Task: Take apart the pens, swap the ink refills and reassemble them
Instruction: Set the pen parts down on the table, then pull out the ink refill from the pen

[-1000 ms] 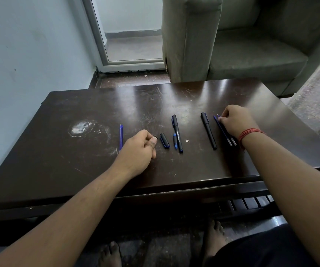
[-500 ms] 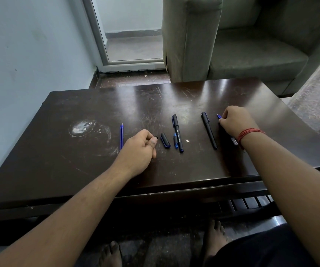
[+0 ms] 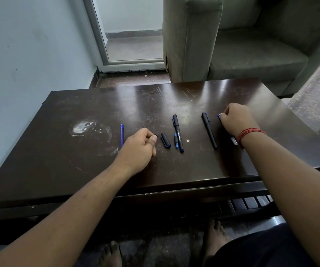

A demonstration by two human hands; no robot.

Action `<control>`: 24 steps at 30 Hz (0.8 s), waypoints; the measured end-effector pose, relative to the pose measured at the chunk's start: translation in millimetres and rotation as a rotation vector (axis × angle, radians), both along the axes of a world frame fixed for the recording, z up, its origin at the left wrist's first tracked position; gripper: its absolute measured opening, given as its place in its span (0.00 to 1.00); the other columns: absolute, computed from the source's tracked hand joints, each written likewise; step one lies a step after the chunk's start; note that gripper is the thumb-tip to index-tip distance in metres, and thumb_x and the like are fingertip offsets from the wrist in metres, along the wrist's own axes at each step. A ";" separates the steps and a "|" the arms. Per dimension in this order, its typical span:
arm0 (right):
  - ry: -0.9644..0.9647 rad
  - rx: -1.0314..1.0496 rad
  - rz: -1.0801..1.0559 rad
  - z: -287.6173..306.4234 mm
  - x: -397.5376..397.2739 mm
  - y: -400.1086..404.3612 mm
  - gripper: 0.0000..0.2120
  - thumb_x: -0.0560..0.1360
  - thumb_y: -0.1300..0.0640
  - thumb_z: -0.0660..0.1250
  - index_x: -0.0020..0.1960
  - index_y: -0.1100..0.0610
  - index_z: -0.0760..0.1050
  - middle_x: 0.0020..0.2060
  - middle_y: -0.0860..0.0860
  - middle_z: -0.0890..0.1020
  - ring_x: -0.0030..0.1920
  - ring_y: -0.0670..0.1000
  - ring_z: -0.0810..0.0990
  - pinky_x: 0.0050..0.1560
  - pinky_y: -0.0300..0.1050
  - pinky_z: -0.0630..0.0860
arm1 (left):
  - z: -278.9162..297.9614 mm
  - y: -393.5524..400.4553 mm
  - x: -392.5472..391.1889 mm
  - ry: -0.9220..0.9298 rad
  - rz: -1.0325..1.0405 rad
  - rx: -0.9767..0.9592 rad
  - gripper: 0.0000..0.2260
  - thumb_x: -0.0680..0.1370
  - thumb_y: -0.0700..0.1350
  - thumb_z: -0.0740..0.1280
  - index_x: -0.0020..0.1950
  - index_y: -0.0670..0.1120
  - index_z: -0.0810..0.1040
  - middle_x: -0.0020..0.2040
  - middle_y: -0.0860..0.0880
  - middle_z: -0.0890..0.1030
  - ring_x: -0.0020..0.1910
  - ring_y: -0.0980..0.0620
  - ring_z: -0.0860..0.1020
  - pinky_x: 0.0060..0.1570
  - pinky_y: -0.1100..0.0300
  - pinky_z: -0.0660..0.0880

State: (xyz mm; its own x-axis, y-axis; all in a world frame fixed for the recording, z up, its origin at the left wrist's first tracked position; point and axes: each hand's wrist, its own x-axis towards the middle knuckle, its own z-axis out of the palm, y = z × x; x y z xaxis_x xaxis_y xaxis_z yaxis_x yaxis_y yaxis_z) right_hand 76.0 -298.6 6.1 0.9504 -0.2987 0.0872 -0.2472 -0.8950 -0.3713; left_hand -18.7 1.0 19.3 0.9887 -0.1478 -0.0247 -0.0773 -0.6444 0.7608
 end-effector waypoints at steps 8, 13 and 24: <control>-0.112 -0.012 0.216 23.9 -26.8 68.2 0.09 0.77 0.55 0.64 0.47 0.60 0.78 0.44 0.57 0.81 0.45 0.58 0.79 0.45 0.47 0.76 | 7.1 8.6 5.0 -0.031 0.053 -0.046 0.08 0.85 0.45 0.56 0.50 0.48 0.72 0.37 0.52 0.81 0.26 0.63 0.72 0.28 0.70 0.66; -0.073 -0.013 0.387 30.9 -49.8 126.7 0.08 0.79 0.56 0.64 0.47 0.60 0.78 0.41 0.53 0.81 0.41 0.51 0.79 0.41 0.44 0.77 | 14.2 45.5 19.6 0.001 0.209 -0.083 0.07 0.84 0.42 0.56 0.52 0.46 0.74 0.41 0.54 0.82 0.44 0.55 0.77 0.42 0.60 0.68; 0.011 0.098 0.496 15.7 -49.8 240.7 0.07 0.77 0.53 0.66 0.43 0.56 0.75 0.45 0.56 0.82 0.48 0.58 0.80 0.49 0.49 0.77 | 24.2 94.4 25.2 0.048 0.325 -0.109 0.06 0.84 0.44 0.56 0.56 0.49 0.72 0.43 0.56 0.84 0.44 0.58 0.75 0.39 0.61 0.67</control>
